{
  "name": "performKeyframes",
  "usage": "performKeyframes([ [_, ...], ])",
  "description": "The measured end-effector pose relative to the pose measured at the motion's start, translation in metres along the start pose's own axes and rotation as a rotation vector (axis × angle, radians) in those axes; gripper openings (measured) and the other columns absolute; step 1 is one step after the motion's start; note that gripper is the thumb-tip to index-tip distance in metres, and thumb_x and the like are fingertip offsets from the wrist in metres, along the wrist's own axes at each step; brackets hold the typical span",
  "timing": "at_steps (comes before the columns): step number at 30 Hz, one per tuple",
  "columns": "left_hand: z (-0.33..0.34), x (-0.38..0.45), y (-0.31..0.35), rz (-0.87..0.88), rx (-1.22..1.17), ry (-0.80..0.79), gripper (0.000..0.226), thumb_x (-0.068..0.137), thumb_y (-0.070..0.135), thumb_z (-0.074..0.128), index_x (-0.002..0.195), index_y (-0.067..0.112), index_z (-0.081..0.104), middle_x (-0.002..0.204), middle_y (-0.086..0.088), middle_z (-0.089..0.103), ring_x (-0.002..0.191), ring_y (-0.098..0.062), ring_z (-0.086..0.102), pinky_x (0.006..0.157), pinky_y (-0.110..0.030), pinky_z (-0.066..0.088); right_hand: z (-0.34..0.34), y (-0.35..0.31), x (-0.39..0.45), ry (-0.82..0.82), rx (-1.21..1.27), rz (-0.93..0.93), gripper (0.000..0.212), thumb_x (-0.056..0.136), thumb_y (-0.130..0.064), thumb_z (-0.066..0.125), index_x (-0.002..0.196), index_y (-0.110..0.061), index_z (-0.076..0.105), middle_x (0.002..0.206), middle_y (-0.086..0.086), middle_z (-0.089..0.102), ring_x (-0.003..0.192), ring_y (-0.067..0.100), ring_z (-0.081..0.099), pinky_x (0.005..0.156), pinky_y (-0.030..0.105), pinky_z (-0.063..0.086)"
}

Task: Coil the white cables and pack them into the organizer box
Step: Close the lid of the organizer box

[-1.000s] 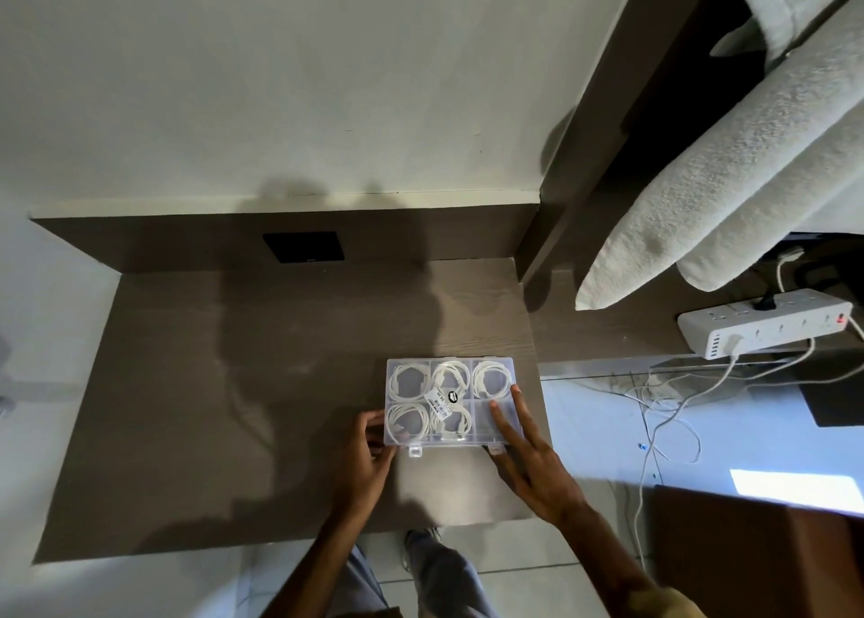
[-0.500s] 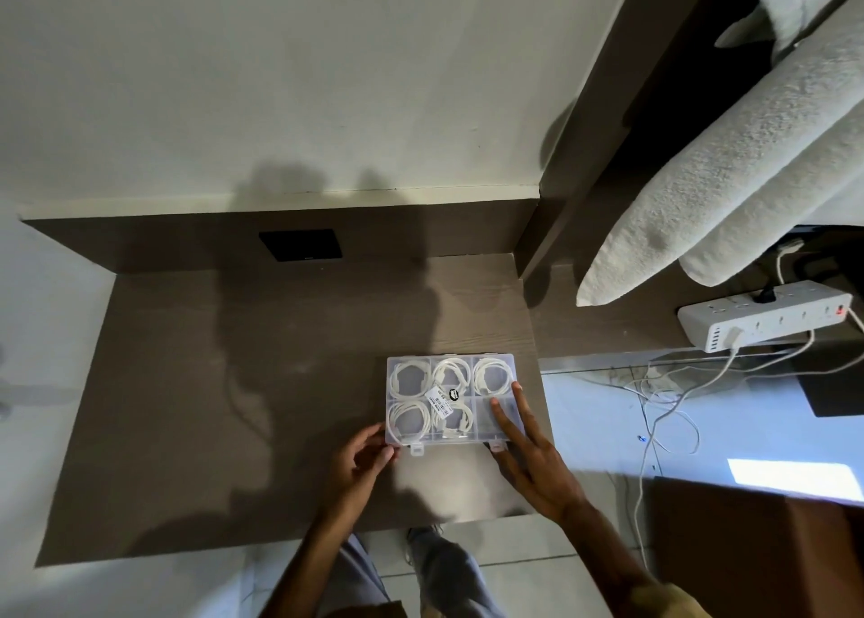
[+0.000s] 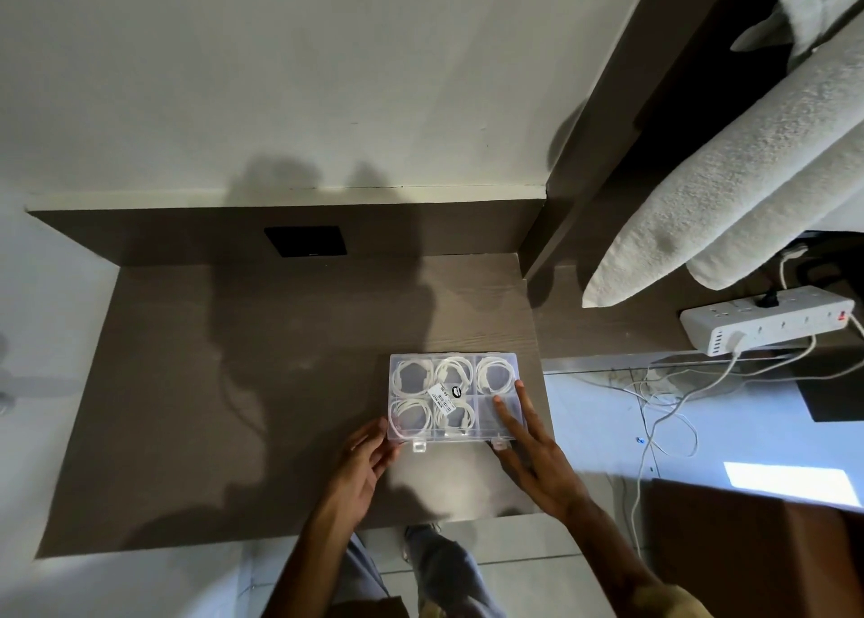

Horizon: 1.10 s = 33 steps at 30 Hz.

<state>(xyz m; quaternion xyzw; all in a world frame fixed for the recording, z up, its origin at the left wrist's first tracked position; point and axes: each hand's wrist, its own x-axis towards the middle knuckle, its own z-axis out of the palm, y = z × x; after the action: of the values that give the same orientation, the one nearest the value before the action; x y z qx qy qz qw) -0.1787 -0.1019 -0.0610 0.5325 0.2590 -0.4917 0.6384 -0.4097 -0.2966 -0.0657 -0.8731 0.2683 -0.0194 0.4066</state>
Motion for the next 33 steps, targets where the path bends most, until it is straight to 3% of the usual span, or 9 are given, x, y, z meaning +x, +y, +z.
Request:
performKeyframes([
  [4, 0.005, -0.004, 0.009, 0.123, 0.183, 0.033, 0.013, 0.091, 0.014, 0.073, 0.103, 0.011, 0.07, 0.098, -0.01, 0.077, 0.091, -0.024, 0.071, 0.086, -0.035, 0.058, 0.002, 0.001, 0.001, 0.002, -0.004, -0.002, 0.069, 0.106, -0.031, 0.057, 0.165, -0.029, 0.021, 0.176, -0.003, -0.012, 0.163, 0.024, 0.008, 0.125, 0.052, 0.036],
  [8, 0.003, -0.002, 0.008, 0.373, 0.557, 0.048, 0.021, 0.081, 0.009, 0.083, 0.099, 0.005, 0.072, 0.086, -0.019, 0.078, 0.08, -0.033, 0.072, 0.072, -0.038, 0.062, 0.004, 0.002, 0.0, 0.014, -0.019, -0.001, 0.068, 0.106, -0.041, 0.052, 0.165, -0.028, 0.021, 0.177, -0.003, -0.011, 0.161, 0.025, 0.011, 0.124, 0.047, 0.037],
  [12, -0.003, -0.001, 0.007, 0.468, 0.82, 0.032, 0.022, 0.078, 0.007, 0.085, 0.091, 0.005, 0.068, 0.075, -0.017, 0.074, 0.064, -0.024, 0.067, 0.068, -0.04, 0.057, 0.005, 0.003, 0.001, 0.02, -0.036, 0.013, 0.072, 0.103, -0.061, 0.042, 0.164, -0.028, 0.023, 0.177, -0.002, -0.009, 0.159, 0.027, 0.017, 0.119, 0.046, 0.04],
  [16, -0.005, 0.004, 0.003, 0.524, 0.959, 0.025, 0.022, 0.08, 0.015, 0.083, 0.086, 0.024, 0.065, 0.072, -0.007, 0.075, 0.063, -0.025, 0.071, 0.068, -0.046, 0.06, 0.007, 0.007, 0.002, 0.004, -0.006, -0.001, 0.088, 0.093, -0.052, 0.069, 0.164, -0.037, 0.019, 0.177, 0.001, -0.007, 0.159, 0.025, 0.017, 0.116, 0.035, 0.041],
  [20, -0.01, 0.004, -0.002, 0.584, 1.031, 0.041, 0.023, 0.081, 0.026, 0.081, 0.09, 0.037, 0.063, 0.075, 0.001, 0.075, 0.066, -0.018, 0.073, 0.069, -0.044, 0.063, 0.006, 0.003, 0.004, 0.025, -0.001, -0.004, 0.084, 0.094, -0.06, 0.061, 0.161, -0.049, 0.012, 0.177, 0.005, -0.001, 0.158, 0.022, 0.018, 0.114, 0.027, 0.035],
  [24, -0.007, 0.004, -0.002, 0.572, 1.05, 0.066, 0.02, 0.081, 0.026, 0.082, 0.091, 0.027, 0.065, 0.079, 0.002, 0.075, 0.07, -0.016, 0.073, 0.072, -0.045, 0.063, 0.007, 0.003, 0.003, 0.056, -0.03, -0.007, 0.075, 0.097, -0.047, 0.062, 0.161, -0.039, 0.022, 0.177, 0.005, 0.003, 0.154, 0.023, 0.026, 0.111, 0.034, 0.044],
  [27, -0.001, 0.001, -0.007, 0.636, 1.084, 0.122, 0.018, 0.082, 0.022, 0.082, 0.091, 0.02, 0.066, 0.081, 0.002, 0.075, 0.073, -0.013, 0.071, 0.073, -0.044, 0.062, 0.01, 0.001, 0.004, 0.081, -0.055, 0.033, 0.083, 0.095, -0.035, 0.071, 0.16, -0.043, 0.02, 0.176, 0.008, 0.009, 0.15, 0.029, 0.039, 0.104, 0.045, 0.056],
  [30, 0.004, -0.005, -0.017, 0.731, 1.15, 0.168, 0.021, 0.088, 0.017, 0.076, 0.107, 0.015, 0.066, 0.095, -0.003, 0.075, 0.086, -0.017, 0.072, 0.079, -0.038, 0.061, 0.012, -0.001, 0.004, 0.099, -0.078, 0.06, 0.088, 0.094, -0.031, 0.075, 0.159, -0.048, 0.018, 0.176, 0.007, 0.011, 0.146, 0.036, 0.048, 0.098, 0.049, 0.062],
  [33, 0.007, -0.007, -0.019, 0.876, 1.32, 0.106, 0.054, 0.092, 0.01, 0.069, 0.143, 0.017, 0.053, 0.14, -0.01, 0.058, 0.12, -0.022, 0.063, 0.095, -0.032, 0.055, 0.011, -0.002, 0.006, 0.105, -0.079, 0.059, 0.086, 0.092, -0.031, 0.077, 0.157, -0.047, 0.023, 0.175, 0.008, 0.015, 0.146, 0.038, 0.048, 0.098, 0.05, 0.062],
])
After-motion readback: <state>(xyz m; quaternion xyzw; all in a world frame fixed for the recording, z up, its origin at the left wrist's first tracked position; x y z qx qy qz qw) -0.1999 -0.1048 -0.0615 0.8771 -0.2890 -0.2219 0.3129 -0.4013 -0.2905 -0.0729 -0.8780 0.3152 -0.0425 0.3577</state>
